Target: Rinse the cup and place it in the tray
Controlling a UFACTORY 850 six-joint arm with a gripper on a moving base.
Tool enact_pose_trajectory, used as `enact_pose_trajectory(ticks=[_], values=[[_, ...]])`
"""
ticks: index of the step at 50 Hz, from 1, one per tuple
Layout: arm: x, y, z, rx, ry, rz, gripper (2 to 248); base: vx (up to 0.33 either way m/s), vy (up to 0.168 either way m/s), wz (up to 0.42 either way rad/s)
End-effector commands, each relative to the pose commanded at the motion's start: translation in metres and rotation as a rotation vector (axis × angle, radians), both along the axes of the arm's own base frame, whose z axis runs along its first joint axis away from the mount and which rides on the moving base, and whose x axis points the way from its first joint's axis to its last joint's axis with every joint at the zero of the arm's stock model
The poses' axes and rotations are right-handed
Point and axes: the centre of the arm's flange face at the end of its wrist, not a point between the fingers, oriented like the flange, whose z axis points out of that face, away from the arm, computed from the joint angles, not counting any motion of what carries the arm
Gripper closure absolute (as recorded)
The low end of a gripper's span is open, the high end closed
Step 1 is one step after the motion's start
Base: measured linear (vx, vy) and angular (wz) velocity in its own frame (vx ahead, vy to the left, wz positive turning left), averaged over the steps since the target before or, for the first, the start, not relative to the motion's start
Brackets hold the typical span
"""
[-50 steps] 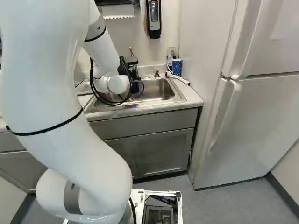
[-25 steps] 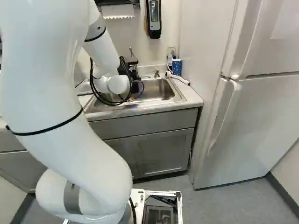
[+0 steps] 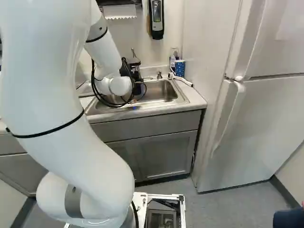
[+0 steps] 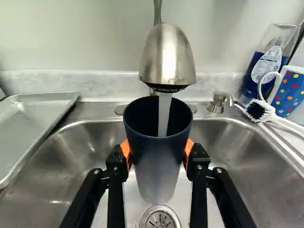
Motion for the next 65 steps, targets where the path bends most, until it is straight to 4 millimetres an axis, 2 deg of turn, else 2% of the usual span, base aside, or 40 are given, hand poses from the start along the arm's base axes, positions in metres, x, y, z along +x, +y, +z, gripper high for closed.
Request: enact_pose_trajectory(ticks=[65], values=[[0.0000, 0.0000, 0.0000, 0.000, 0.000, 0.000, 126, 0.000, 0.000, 0.000]])
